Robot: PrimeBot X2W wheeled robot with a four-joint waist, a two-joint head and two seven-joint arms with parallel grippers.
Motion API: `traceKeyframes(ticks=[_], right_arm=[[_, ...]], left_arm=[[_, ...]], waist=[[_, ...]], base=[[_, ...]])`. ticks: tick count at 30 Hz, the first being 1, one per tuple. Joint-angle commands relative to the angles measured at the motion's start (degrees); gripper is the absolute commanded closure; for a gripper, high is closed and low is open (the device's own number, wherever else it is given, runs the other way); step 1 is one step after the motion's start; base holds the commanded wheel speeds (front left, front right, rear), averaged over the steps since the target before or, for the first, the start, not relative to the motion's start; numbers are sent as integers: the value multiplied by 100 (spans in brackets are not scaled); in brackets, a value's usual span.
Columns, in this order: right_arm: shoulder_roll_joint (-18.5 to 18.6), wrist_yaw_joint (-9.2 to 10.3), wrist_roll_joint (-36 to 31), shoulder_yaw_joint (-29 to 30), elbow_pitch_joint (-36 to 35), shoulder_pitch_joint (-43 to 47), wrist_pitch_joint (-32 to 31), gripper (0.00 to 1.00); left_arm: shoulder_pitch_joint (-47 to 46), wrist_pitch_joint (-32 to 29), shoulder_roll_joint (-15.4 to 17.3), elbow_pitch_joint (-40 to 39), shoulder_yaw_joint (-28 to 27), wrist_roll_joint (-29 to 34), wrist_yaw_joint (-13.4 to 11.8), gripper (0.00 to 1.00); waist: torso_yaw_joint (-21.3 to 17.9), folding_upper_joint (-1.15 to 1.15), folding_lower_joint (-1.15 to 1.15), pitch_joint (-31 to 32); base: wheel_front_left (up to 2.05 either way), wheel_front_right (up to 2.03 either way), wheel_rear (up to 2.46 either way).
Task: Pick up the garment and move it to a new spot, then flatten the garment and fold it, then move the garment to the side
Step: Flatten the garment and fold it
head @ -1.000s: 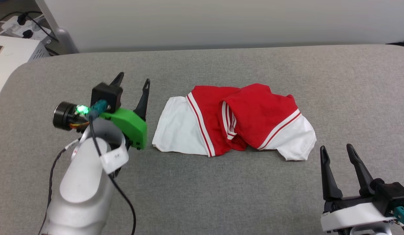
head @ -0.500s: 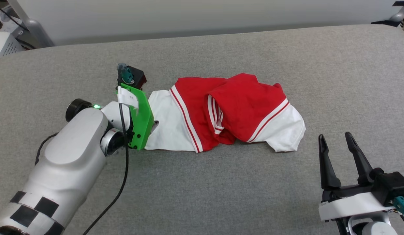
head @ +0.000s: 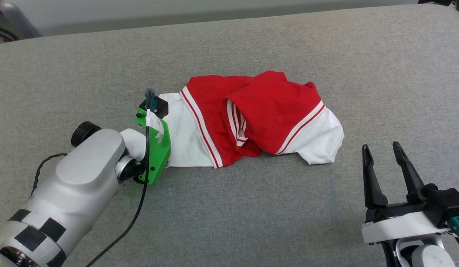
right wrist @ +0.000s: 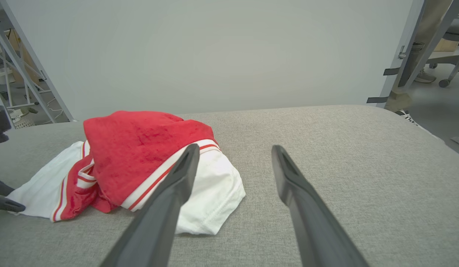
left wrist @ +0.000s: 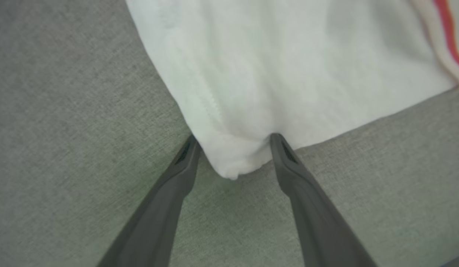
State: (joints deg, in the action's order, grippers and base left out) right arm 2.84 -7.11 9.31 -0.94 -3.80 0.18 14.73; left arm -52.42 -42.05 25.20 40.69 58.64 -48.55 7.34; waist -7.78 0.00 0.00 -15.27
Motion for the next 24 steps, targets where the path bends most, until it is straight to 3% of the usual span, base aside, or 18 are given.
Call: traceKeyframes(ticks=[1,7,14,18,24], right_arm=[[4,-37,40,20,-10,-106,27,0],[4,-37,4,51,19,-60,27,0],[4,-37,-16,79,26,12,27,0],[4,-37,-29,72,22,-5,27,0],[4,-37,-57,122,51,-18,27,0]], left_arm=[[171,137,-37,150,171,-71,14,100],[31,831,92,-32,238,-510,14,100],[106,1119,846,16,138,-1020,14,100],[271,1183,1112,356,77,-1143,14,100],[526,1613,1053,806,16,-1196,-20,100]], waist=[[36,0,0,-17],[227,0,0,146],[394,0,0,291],[389,0,0,277],[347,0,0,208]], base=[[0,0,0],[0,0,0],[0,0,0],[0,0,0],[0,0,0]])
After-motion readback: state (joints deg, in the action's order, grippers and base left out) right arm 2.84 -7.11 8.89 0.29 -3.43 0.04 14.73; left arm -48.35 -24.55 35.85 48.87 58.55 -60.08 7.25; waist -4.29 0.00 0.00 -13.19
